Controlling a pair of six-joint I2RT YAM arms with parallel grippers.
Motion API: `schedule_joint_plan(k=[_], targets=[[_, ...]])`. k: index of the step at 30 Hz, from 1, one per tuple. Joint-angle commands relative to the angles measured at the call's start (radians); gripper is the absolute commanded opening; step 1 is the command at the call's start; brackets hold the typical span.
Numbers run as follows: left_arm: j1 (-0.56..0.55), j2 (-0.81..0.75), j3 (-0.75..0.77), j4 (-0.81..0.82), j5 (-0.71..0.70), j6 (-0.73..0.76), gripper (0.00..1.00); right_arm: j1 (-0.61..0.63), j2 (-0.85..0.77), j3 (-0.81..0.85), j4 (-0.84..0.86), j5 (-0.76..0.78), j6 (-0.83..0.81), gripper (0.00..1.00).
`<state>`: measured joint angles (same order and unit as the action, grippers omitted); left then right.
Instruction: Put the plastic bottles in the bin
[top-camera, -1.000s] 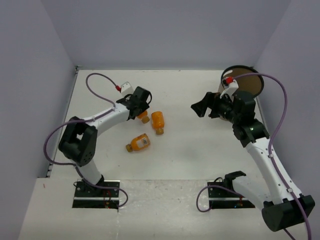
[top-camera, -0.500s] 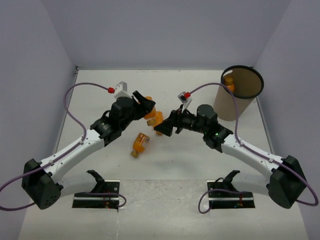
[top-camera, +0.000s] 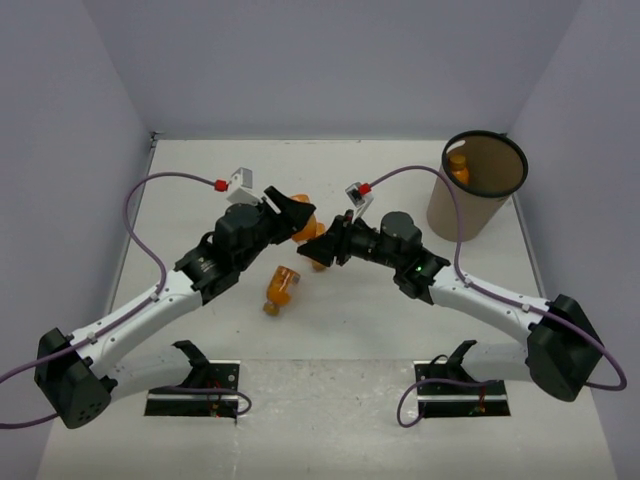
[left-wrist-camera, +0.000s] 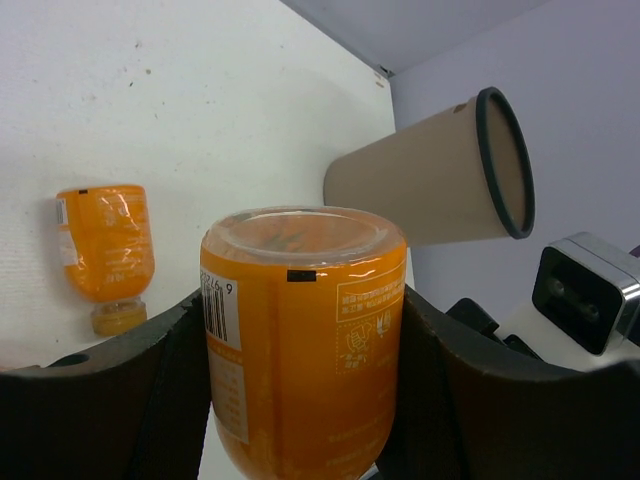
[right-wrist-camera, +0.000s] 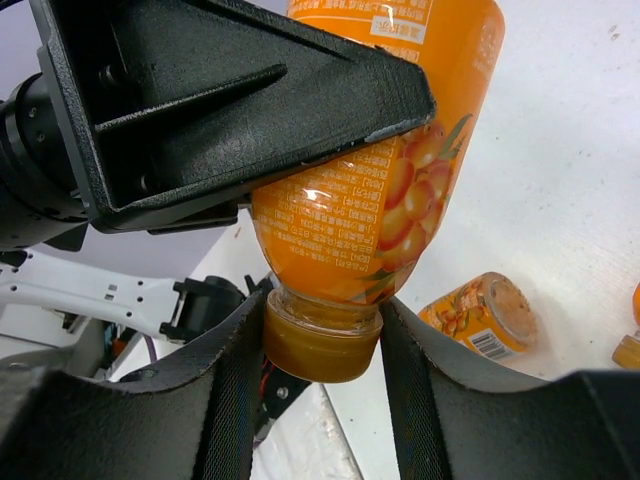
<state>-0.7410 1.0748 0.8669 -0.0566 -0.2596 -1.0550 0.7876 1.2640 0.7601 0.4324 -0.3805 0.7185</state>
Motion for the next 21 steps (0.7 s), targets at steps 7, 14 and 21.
schedule_joint_plan(k=[7,14,21], targets=[[-0.015,0.008,0.223,-0.183,-0.067,0.145,1.00,0.009,-0.092,0.062,-0.061,0.143,-0.069,0.00],[-0.015,-0.024,0.538,-0.592,-0.495,0.217,1.00,-0.126,-0.297,0.179,-0.551,0.425,-0.139,0.00],[-0.015,-0.113,0.436,-0.718,-0.529,0.355,1.00,-0.638,-0.410,0.353,-0.897,0.394,-0.227,0.00]])
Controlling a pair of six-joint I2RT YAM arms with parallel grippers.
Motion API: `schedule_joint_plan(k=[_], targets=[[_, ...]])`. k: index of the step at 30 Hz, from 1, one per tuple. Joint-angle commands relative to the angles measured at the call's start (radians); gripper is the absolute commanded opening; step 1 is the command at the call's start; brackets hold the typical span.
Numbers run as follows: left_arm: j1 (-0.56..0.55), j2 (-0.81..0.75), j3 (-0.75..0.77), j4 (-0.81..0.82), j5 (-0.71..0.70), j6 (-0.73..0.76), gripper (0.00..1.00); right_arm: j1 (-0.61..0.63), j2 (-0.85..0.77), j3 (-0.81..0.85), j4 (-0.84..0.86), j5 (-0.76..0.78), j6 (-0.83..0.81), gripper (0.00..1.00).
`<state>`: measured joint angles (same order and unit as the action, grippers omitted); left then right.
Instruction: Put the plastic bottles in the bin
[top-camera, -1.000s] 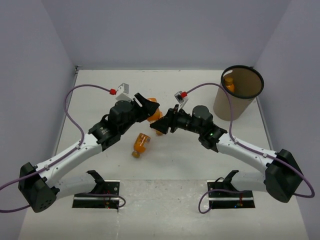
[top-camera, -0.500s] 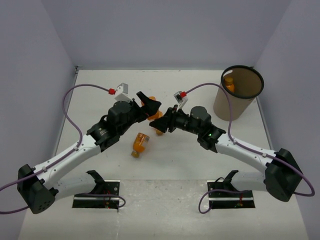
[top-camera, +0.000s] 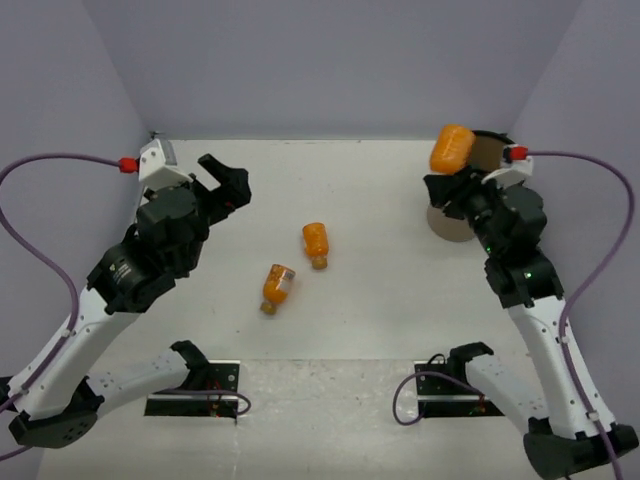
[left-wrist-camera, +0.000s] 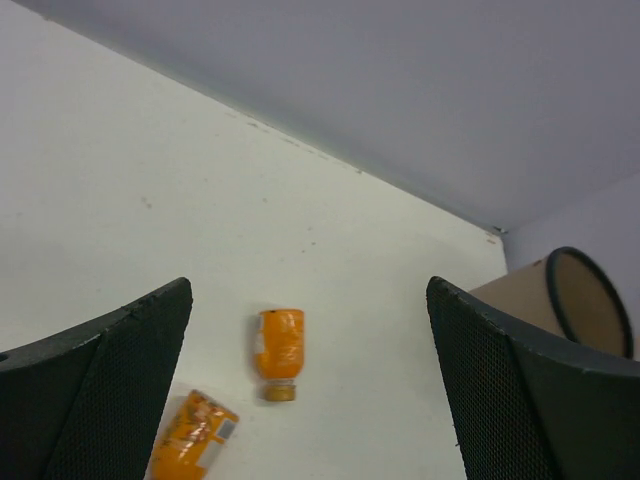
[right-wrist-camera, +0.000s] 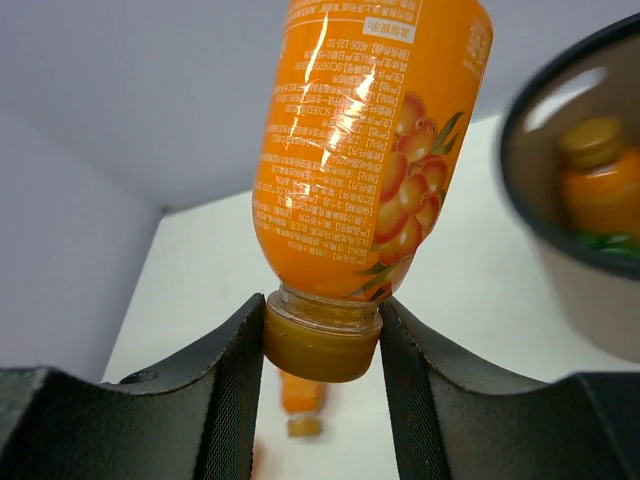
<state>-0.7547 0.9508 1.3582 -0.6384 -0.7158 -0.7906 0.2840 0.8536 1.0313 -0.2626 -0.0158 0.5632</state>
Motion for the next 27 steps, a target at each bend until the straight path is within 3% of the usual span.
schedule_joint_plan(k=[1,5,9,12,13,15,16,22,27], targets=[[-0.002,0.000,-0.082,-0.139,-0.056,0.112,1.00,-0.182,0.018,0.136,-0.229,0.024,-0.104,0.00],[-0.002,-0.014,-0.194,-0.141,0.076,0.143,1.00,-0.279,0.239,0.324,-0.447,0.155,-0.184,0.00],[-0.002,-0.018,-0.292,-0.158,0.147,0.149,1.00,-0.365,0.323,0.395,-0.455,0.206,-0.200,0.05],[-0.002,-0.038,-0.363,-0.141,0.222,0.152,1.00,-0.379,0.395,0.479,-0.474,0.177,-0.200,0.38],[-0.002,-0.046,-0.392,-0.129,0.242,0.159,1.00,-0.379,0.412,0.501,-0.486,0.181,-0.194,0.69],[-0.002,-0.046,-0.407,-0.127,0.269,0.165,1.00,-0.379,0.441,0.541,-0.513,0.210,-0.197,0.81],[-0.002,-0.041,-0.412,-0.133,0.272,0.157,1.00,-0.379,0.461,0.590,-0.527,0.218,-0.200,0.96],[-0.014,0.031,-0.464,-0.133,0.285,0.094,1.00,-0.346,0.417,0.632,-0.546,0.205,-0.197,0.99],[-0.044,0.120,-0.502,-0.156,0.191,-0.002,1.00,-0.141,0.308,0.509,-0.491,0.225,-0.224,0.99]])
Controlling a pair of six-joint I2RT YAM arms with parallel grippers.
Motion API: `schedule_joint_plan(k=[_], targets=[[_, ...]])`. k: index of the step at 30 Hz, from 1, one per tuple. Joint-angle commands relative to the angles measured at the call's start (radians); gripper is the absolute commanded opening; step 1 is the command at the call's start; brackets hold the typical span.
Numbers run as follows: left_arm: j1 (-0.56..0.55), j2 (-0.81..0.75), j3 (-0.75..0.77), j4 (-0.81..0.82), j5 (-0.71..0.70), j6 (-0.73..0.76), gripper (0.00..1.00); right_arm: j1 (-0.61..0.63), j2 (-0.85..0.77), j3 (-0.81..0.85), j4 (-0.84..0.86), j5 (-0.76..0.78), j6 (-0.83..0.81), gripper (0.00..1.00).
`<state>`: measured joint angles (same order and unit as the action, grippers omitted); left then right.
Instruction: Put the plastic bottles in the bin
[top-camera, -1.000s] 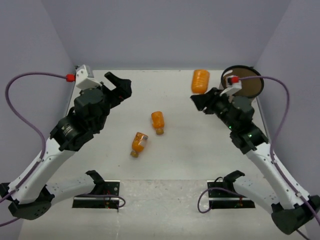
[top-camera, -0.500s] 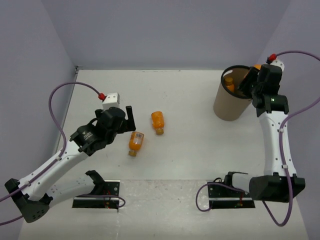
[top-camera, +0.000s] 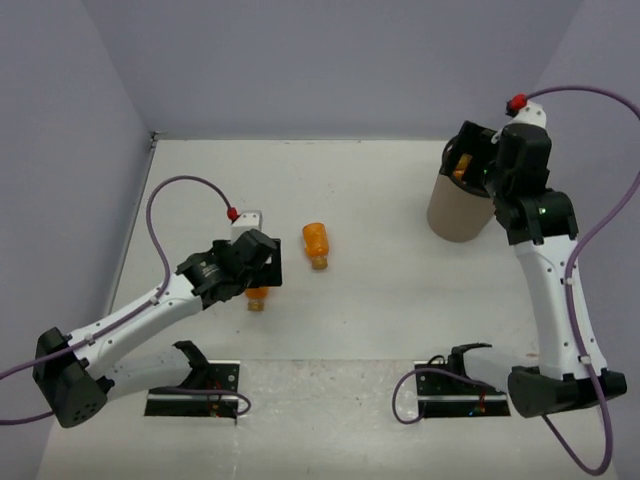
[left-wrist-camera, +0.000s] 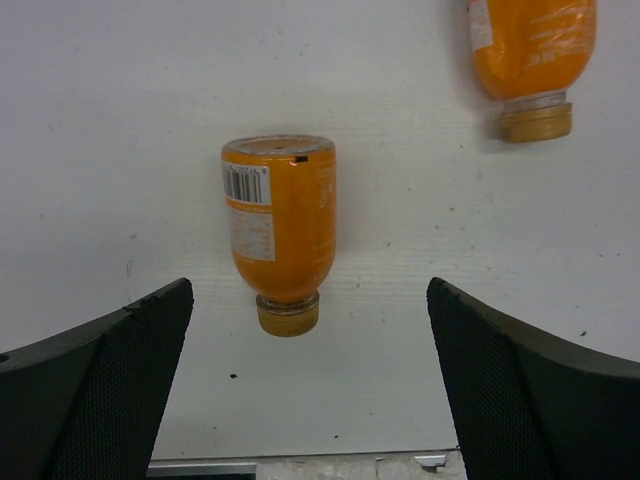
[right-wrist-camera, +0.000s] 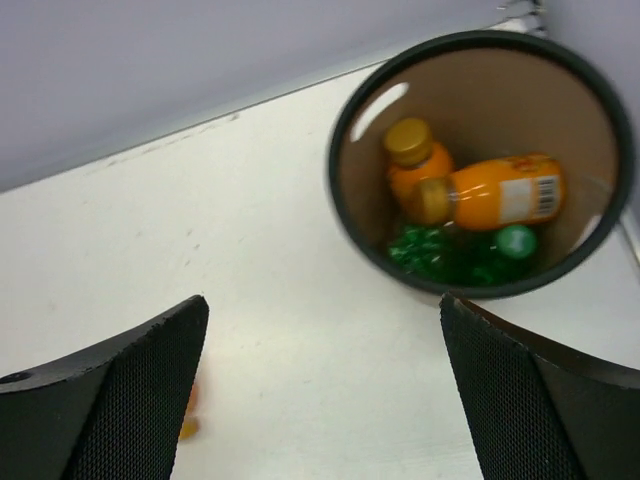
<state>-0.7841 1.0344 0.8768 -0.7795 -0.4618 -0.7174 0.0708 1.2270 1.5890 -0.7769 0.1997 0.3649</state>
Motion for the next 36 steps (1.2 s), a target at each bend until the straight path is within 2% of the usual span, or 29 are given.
schedule_joint_plan(k=[1,3,7,11,17,19,21,24,25,26,28,32,33,34,36], targets=[[-0.014,0.048,-0.028,-0.015,-0.083,-0.086,1.00,0.083,-0.084,-0.075,0.048,-0.026,-0.026,0.99],[-0.014,0.084,-0.059,0.031,-0.097,-0.093,1.00,0.090,-0.144,-0.150,0.071,-0.063,-0.014,0.99],[0.008,0.173,-0.111,0.080,-0.243,-0.184,0.95,0.099,-0.234,-0.259,0.142,-0.155,-0.004,0.99],[0.045,0.282,-0.122,0.146,-0.264,-0.237,0.94,0.104,-0.277,-0.296,0.150,-0.194,-0.018,0.99],[0.052,0.364,-0.154,0.221,-0.250,-0.278,0.80,0.107,-0.337,-0.316,0.169,-0.239,-0.027,0.99],[0.052,0.383,-0.160,0.246,-0.247,-0.274,0.79,0.109,-0.345,-0.323,0.174,-0.249,-0.029,0.99],[0.065,0.407,-0.176,0.275,-0.238,-0.271,0.74,0.109,-0.350,-0.336,0.185,-0.264,-0.026,0.99],[0.074,0.432,-0.190,0.315,-0.224,-0.255,0.73,0.109,-0.359,-0.357,0.197,-0.310,-0.018,0.99],[0.075,0.437,-0.191,0.334,-0.222,-0.249,0.69,0.109,-0.363,-0.371,0.197,-0.318,-0.017,0.99],[0.075,0.437,-0.194,0.341,-0.216,-0.241,0.47,0.109,-0.369,-0.382,0.203,-0.325,-0.011,0.99],[0.077,0.434,-0.184,0.338,-0.212,-0.243,0.21,0.110,-0.397,-0.423,0.228,-0.370,0.000,0.99],[0.074,0.365,-0.148,0.316,-0.192,-0.237,0.03,0.118,-0.451,-0.550,0.303,-0.586,0.026,0.99],[0.072,0.339,-0.135,0.307,-0.184,-0.234,0.01,0.126,-0.460,-0.588,0.382,-0.667,0.032,0.99],[0.071,0.279,-0.121,0.290,-0.179,-0.234,0.00,0.136,-0.475,-0.686,0.431,-0.838,0.066,0.99],[0.071,0.161,-0.092,0.295,-0.141,-0.235,0.00,0.217,-0.489,-0.867,0.649,-0.952,0.177,0.99]])
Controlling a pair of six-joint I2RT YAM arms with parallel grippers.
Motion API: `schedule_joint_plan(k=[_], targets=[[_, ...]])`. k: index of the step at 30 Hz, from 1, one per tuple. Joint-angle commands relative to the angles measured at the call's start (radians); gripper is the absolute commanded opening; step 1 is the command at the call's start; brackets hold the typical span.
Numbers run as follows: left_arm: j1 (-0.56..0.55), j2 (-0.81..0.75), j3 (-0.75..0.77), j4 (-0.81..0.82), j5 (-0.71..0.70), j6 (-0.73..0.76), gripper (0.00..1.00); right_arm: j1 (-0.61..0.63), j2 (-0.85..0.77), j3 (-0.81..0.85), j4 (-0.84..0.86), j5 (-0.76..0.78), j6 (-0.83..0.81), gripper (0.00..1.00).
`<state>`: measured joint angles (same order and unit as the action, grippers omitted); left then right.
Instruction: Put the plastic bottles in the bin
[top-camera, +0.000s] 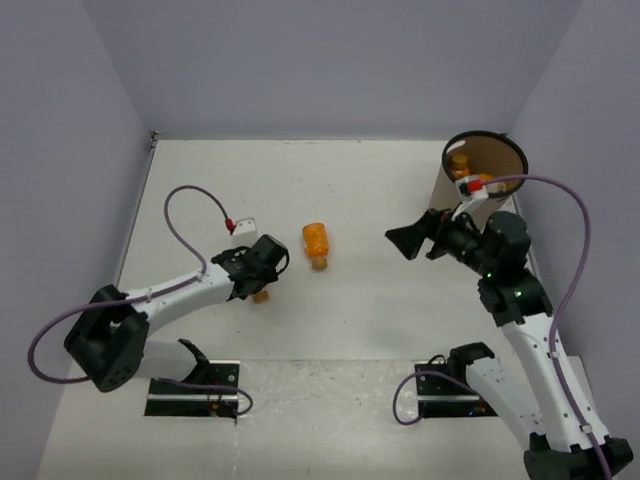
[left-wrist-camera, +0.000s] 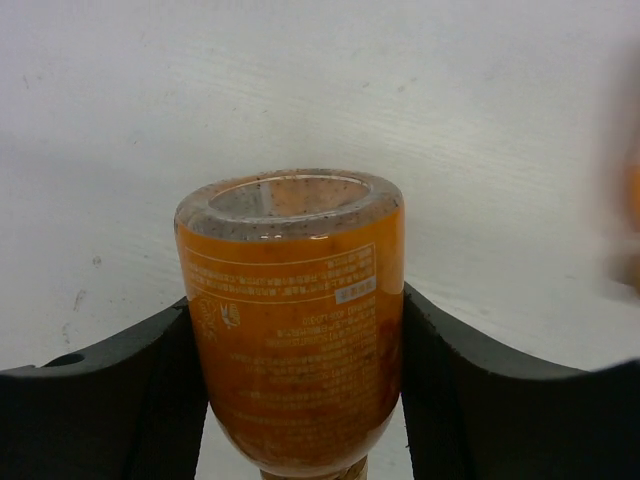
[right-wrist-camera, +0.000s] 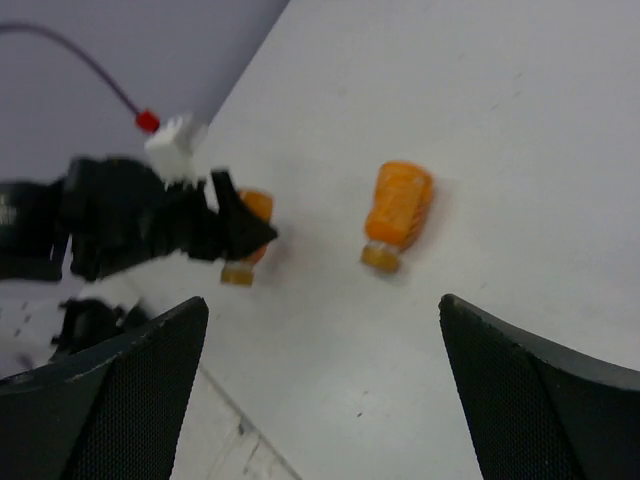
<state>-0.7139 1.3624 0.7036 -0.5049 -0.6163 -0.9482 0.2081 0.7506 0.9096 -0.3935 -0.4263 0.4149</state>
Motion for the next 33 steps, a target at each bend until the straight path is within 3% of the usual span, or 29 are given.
schedule_joint_plan(k=[1,2,3,6,11,15,20,25,29,33], targets=[[-0.001,-0.215,0.085,0.035,0.035,-0.017,0.00,0.123,-0.017,-0.240,0.350,-0.359,0.163,0.99],[-0.004,-0.256,0.085,0.058,0.087,-0.024,0.00,0.173,-0.016,-0.285,0.483,-0.327,0.189,0.99],[-0.004,-0.345,0.071,0.109,0.117,-0.038,0.00,0.282,-0.010,-0.319,0.539,-0.284,0.209,0.99],[-0.007,-0.492,-0.017,0.303,0.265,-0.104,0.00,0.452,0.064,-0.377,0.672,-0.099,0.248,0.98],[-0.021,-0.592,-0.170,0.639,0.467,-0.184,0.00,0.615,0.220,-0.353,0.873,0.030,0.291,0.97],[-0.032,-0.614,-0.271,0.878,0.561,-0.228,0.00,0.657,0.326,-0.287,0.950,0.017,0.315,0.94],[-0.059,-0.620,-0.309,1.015,0.607,-0.244,0.00,0.669,0.392,-0.239,0.986,0.069,0.338,0.86],[-0.082,-0.641,-0.319,1.045,0.590,-0.216,0.00,0.674,0.455,-0.204,0.978,0.031,0.354,0.80],[-0.087,-0.640,-0.338,1.083,0.590,-0.205,0.00,0.705,0.500,-0.172,0.990,-0.009,0.364,0.54],[-0.088,-0.655,-0.343,1.083,0.554,-0.158,0.00,0.726,0.518,-0.166,0.990,-0.025,0.378,0.54]])
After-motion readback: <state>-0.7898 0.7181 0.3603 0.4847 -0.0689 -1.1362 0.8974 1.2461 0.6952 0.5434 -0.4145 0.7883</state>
